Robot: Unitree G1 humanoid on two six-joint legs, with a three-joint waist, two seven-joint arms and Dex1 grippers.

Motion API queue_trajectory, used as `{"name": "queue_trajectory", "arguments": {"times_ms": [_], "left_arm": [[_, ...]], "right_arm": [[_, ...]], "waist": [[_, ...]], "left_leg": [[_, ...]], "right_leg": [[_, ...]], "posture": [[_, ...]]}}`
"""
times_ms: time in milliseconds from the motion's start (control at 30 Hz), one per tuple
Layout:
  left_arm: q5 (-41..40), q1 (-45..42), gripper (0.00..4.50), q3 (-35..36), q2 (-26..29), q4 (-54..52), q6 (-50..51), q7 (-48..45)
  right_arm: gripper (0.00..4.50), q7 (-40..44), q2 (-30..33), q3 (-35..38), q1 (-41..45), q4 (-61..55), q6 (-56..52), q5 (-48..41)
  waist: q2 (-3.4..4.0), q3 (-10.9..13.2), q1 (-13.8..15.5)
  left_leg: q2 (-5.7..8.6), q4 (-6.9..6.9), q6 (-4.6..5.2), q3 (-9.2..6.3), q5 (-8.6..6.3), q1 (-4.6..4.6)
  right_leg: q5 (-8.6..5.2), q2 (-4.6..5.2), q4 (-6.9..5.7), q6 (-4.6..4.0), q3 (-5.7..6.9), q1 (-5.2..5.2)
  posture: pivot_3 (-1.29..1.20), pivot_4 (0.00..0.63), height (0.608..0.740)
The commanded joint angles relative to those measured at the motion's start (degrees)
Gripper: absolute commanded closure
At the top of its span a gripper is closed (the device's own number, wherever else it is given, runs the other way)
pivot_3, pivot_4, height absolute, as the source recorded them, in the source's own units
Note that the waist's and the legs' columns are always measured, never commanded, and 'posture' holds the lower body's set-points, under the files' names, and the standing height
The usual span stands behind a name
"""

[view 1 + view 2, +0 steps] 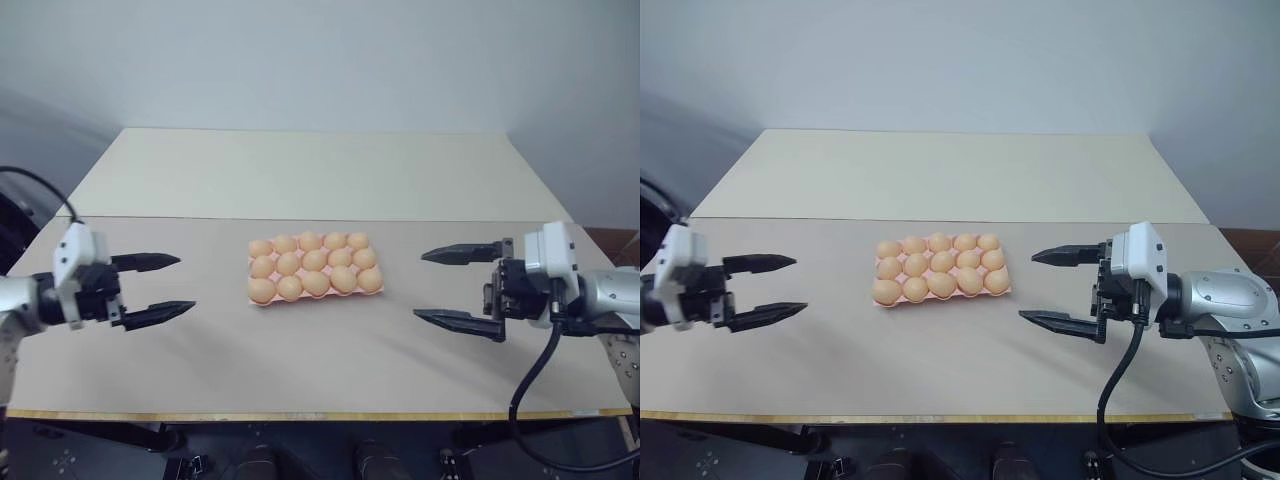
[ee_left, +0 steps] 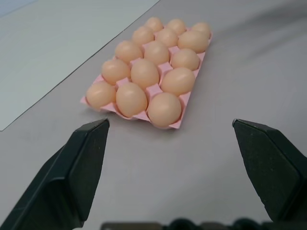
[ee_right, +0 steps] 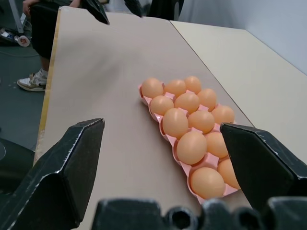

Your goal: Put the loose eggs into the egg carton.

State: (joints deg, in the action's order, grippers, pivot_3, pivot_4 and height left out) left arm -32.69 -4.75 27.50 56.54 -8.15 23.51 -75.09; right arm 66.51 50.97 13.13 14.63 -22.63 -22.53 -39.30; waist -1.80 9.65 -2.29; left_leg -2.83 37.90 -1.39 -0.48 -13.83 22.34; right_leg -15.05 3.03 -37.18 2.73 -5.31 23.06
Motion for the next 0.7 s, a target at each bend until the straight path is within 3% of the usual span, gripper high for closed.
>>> {"name": "queue_trajectory", "arguments": {"times_ms": [33,233,700], "left_arm": [[-4.50,5.36,0.03,8.04,-0.37,-9.70,4.37,3.14],[-7.18,11.82,0.03,13.60,-2.85,-17.44,8.36,9.27],[-10.70,14.45,0.03,14.11,-2.42,-19.64,10.61,11.41]], "right_arm": [[0.00,1.31,-0.09,0.16,1.17,1.67,2.19,0.78],[0.00,2.04,-0.07,-0.29,1.67,3.54,2.42,1.15],[0.00,2.69,0.02,-0.70,2.27,4.07,1.60,1.36]], "waist": [[0.00,0.00,0.05],[0.00,0.00,0.02],[0.00,0.00,-0.11]], "left_leg": [[0.00,0.00,0.00,0.01,0.00,0.00],[0.00,0.00,0.00,0.02,0.00,-0.03],[0.01,-0.01,0.00,0.04,0.00,-0.03]], "right_leg": [[0.00,0.00,0.00,0.00,0.00,0.00],[0.00,-0.01,0.00,-0.01,-0.01,0.00],[-0.01,-0.01,0.01,-0.02,-0.03,0.01]], "posture": [[0.00,0.150,0.740],[0.00,0.150,0.740],[0.00,0.150,0.740]]}}
